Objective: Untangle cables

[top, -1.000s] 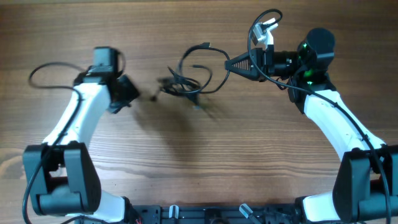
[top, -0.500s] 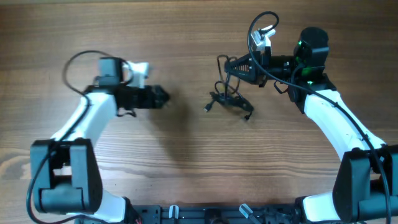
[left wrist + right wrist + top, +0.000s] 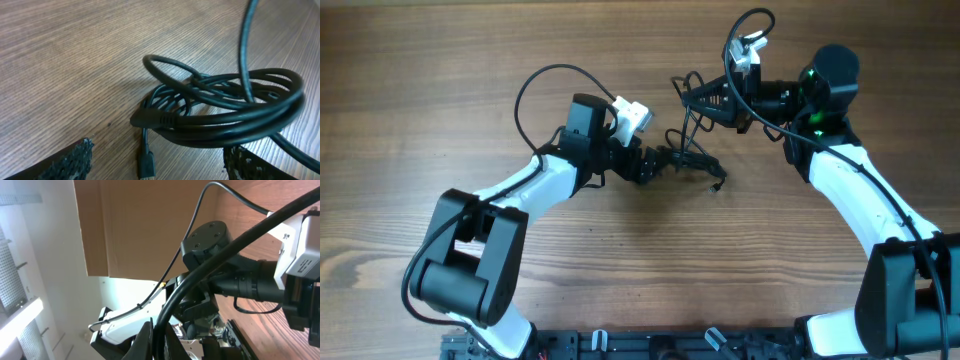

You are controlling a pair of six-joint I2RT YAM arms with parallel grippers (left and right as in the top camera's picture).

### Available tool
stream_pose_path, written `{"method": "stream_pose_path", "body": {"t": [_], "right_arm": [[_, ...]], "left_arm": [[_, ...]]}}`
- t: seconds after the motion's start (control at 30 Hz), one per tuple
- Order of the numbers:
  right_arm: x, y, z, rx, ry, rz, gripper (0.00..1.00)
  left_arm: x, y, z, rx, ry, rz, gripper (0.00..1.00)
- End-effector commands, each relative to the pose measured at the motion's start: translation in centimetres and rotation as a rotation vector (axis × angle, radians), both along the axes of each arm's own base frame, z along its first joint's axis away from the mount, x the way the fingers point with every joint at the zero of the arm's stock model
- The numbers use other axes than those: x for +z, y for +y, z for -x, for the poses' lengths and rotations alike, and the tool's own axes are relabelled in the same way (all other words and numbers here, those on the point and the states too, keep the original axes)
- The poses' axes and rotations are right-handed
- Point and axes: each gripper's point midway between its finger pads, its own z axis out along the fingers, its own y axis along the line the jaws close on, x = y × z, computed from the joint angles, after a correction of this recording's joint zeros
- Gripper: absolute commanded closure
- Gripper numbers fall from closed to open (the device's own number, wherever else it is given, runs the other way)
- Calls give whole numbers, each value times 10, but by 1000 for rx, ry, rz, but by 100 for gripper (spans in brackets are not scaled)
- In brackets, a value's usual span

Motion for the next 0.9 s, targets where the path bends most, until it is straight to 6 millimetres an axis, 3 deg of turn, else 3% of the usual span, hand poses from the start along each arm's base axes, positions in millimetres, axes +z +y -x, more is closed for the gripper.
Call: {"method": "stream_pose_path", "body": {"t": [0.0,0.13,0.27,0.37,0.43,0.53,0.6,0.7,0.77,0.87], "right_arm": [[7,-1,1,7,-23,-3,96],[7,-1,1,11,-23,-3,96],[7,-1,2,14,-22,-3,96],[7,-1,2,15,-24,-3,96],[7,-1,2,14,-58,-1,96],[7,-1,2,13,-80,0,96],[7,-6,-2,-5,-127,3,96],[5,-19,-9,-42,-177,12,96],[-6,-28,-14,-66,-178,31,96],[-38,-56,-29,-177,-115,99,96]], "left_arm": [[-9,-6,4,-16,9,-9,13],[-22,-15,-10,45,-82,-106,14],[-26,-30,-30,142,-113,-41,16],[-40,-30,-34,182,-83,-30,47],[-45,-23,-34,201,-67,-55,85],[-63,10,-40,335,2,-139,80],[-81,56,-43,502,86,-241,81],[-96,105,-32,610,207,-326,81],[-103,135,-26,695,274,-365,81],[-110,174,-18,826,374,-384,80]]}}
